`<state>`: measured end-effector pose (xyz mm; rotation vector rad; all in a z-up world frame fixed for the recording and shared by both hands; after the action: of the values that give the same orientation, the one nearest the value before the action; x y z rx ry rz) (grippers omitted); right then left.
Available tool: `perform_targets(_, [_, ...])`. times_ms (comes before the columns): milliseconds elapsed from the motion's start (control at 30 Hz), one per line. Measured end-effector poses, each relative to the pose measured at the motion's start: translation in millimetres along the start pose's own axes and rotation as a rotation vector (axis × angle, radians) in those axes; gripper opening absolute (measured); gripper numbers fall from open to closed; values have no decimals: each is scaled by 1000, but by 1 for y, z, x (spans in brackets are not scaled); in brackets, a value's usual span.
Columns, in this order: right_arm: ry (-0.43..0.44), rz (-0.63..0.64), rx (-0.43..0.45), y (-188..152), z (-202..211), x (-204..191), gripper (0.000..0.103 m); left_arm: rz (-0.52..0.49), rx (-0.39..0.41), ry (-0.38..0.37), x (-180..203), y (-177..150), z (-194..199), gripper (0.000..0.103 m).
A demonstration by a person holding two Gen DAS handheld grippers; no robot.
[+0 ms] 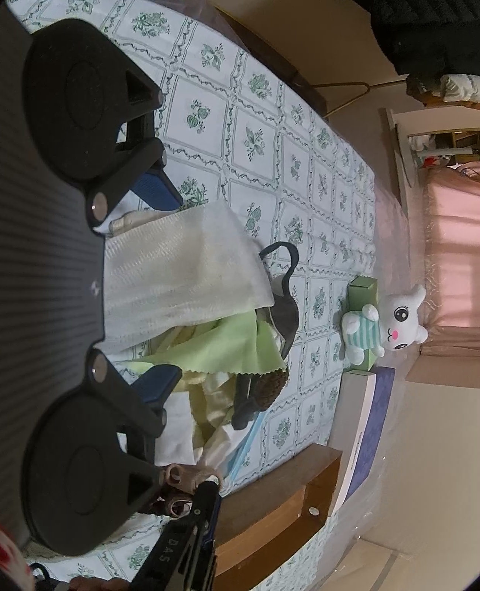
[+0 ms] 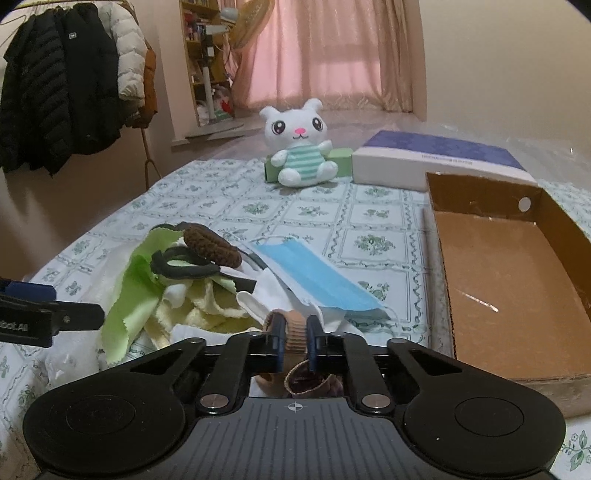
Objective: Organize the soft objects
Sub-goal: 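Grasp the clear plastic bag with the left tool while the right tool grasps the brown baby shoes, then lift and carry the bag with the left tool while the right tool carries the shoes to the cardboard box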
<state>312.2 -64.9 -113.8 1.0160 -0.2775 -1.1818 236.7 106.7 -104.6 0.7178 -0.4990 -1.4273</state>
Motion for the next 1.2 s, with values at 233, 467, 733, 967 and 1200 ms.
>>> perform_targets(233, [16, -10, 47, 4, 14, -2, 2, -4, -34, -7, 4, -5, -13, 87])
perform_targets(467, [29, -46, 69, 9, 28, -1, 2, 20, -57, -21, -5, -14, -15, 29])
perform_targets(733, [52, -85, 77, 12, 49, -1, 2, 26, 26, -38, -16, -8, 22, 7])
perform_targets(967, [53, -123, 81, 6, 68, -1, 2, 39, 3, -104, -7, -26, 39, 9])
perform_targets(1200, [48, -140, 76, -2, 87, 1, 2, 90, 6, -149, -3, -44, 60, 6])
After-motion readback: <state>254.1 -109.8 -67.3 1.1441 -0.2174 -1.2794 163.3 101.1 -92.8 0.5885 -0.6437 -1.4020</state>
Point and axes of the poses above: each gripper's, at about its wrist camera, not at the fingertips, and z roughly against the way its jaws point, x to its right, y to its top, the point moved 9 cm from there along -z, roughly the way its jaws point, and after that the axes turned 10 degrees about -z, right-handed, at the moved point
